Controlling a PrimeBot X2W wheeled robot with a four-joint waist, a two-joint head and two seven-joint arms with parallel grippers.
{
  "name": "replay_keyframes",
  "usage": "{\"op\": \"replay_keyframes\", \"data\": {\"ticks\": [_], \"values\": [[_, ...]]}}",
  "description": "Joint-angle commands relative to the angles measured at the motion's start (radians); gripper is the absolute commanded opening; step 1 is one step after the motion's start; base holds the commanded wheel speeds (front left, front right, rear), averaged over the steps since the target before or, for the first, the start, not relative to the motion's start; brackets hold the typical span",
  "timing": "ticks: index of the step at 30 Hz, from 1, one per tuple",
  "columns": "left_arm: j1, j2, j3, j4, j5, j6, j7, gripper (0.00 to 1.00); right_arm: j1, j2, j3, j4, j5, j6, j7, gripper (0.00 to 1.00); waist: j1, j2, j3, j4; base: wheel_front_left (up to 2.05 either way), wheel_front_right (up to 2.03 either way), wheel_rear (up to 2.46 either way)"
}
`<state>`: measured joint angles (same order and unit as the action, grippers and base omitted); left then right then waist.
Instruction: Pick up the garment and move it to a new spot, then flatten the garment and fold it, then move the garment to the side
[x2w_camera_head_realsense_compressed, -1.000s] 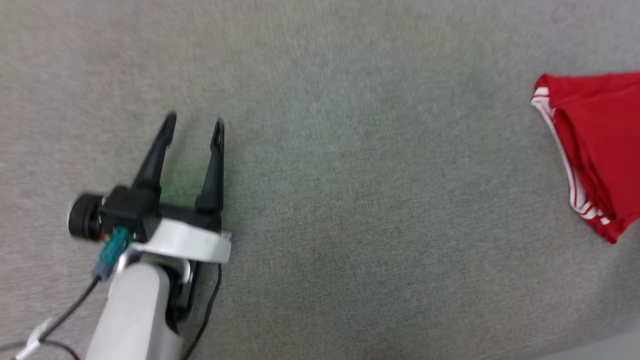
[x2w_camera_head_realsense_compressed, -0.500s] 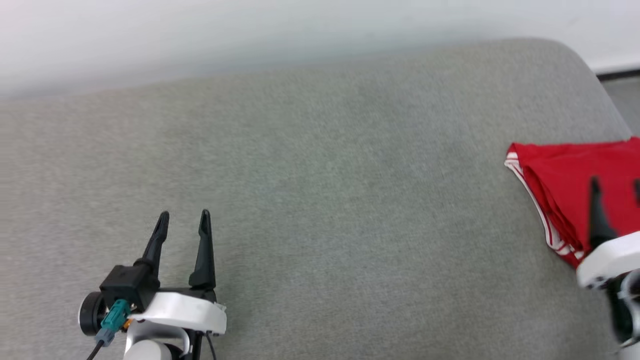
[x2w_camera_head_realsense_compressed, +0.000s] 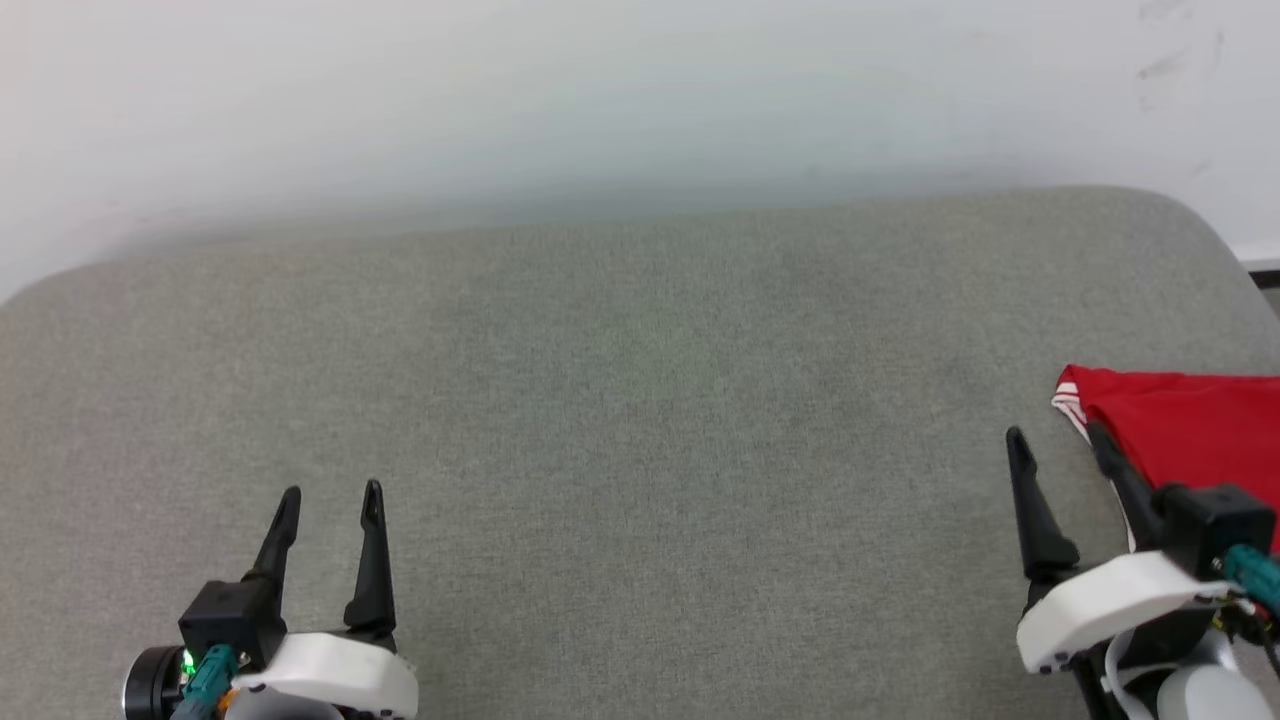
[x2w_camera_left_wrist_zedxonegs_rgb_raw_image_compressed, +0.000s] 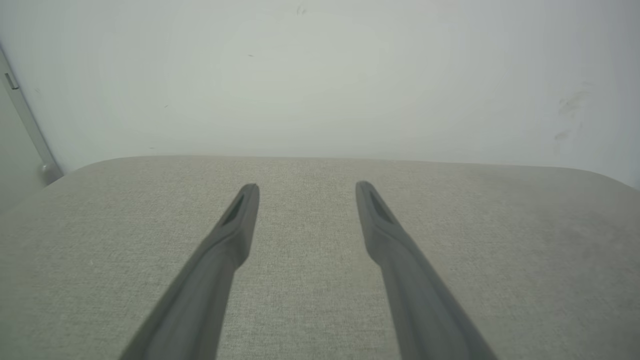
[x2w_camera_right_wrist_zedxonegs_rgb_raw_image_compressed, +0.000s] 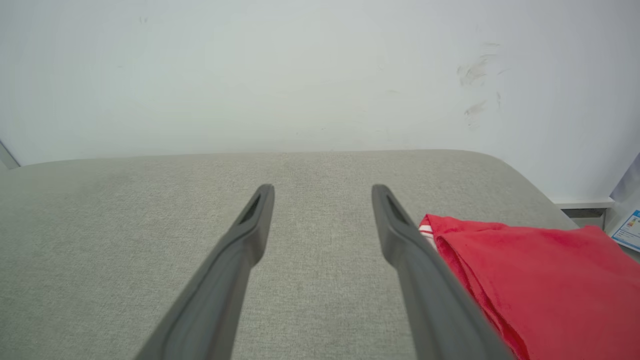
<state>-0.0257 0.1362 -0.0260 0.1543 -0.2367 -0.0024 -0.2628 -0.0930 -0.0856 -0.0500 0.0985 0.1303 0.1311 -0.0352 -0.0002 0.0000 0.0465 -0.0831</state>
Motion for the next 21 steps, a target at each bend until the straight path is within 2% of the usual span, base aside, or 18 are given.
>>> {"op": "replay_keyframes", "data": {"ticks": [1,11,21], "values": [[0.017,0.005,0.001,0.008,0.007,-0.004,-0.002,1.0,0.029,0.007,0.006,-0.014,-0.011,-0.001,-0.006,1.0,0.0002,0.0,-0.03,0.004,0.0,0.0,0.0],[0.067,0.0,0.005,0.043,0.021,-0.012,-0.002,1.0,0.158,0.024,0.035,-0.121,-0.03,-0.001,0.024,1.0,0.0002,0.0,-0.088,-0.01,0.0,0.0,0.0],[0.055,-0.012,0.013,0.057,0.031,-0.025,-0.003,1.0,0.173,0.026,0.035,-0.145,-0.029,-0.001,0.043,1.0,0.0002,0.0,-0.088,-0.01,0.0,0.0,0.0]]}}
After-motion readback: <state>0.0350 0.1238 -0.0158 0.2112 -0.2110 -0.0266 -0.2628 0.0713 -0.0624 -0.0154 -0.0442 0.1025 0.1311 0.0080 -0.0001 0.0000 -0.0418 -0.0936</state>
